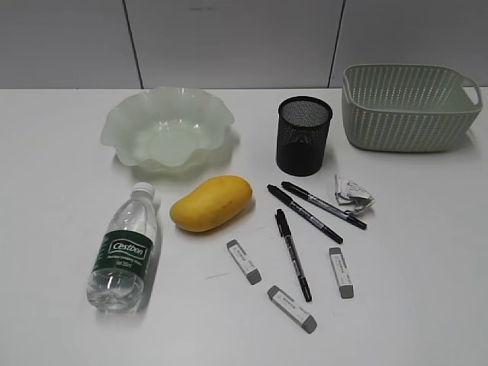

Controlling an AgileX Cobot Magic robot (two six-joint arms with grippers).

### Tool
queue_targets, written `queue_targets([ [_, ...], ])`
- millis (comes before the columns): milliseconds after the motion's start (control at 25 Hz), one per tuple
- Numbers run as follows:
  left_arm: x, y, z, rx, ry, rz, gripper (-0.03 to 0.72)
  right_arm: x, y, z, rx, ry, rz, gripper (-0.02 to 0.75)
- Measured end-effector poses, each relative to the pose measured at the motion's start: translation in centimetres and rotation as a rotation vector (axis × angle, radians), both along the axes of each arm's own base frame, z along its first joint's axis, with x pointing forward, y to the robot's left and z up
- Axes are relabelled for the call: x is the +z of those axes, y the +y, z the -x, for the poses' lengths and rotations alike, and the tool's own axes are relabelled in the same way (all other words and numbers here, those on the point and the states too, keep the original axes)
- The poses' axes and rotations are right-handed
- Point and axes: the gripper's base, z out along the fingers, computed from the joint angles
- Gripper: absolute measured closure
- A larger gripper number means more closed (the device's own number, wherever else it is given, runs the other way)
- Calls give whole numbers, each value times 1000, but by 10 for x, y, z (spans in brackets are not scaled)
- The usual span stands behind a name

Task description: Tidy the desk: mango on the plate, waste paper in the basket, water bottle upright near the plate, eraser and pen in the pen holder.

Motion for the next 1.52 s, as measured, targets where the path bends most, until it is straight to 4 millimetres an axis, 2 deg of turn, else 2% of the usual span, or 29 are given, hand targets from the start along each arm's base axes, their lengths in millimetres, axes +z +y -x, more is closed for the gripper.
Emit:
queue_targets([
  [1040,0,-4,-4,-39,27,2,435,0,0,0,0,0,0,494],
  [1160,4,-16,-28,-188,152,-61,433,0,0,0,0,0,0,494],
  [1280,13,-30,-72,-331,188,-95,391,0,0,0,0,0,0,494],
  [1400,21,-50,-120,-470,152,-48,263,0,0,0,0,0,0,494],
  [1520,13,-72,-172,-592,236,-8,134,0,0,0,0,0,0,494],
])
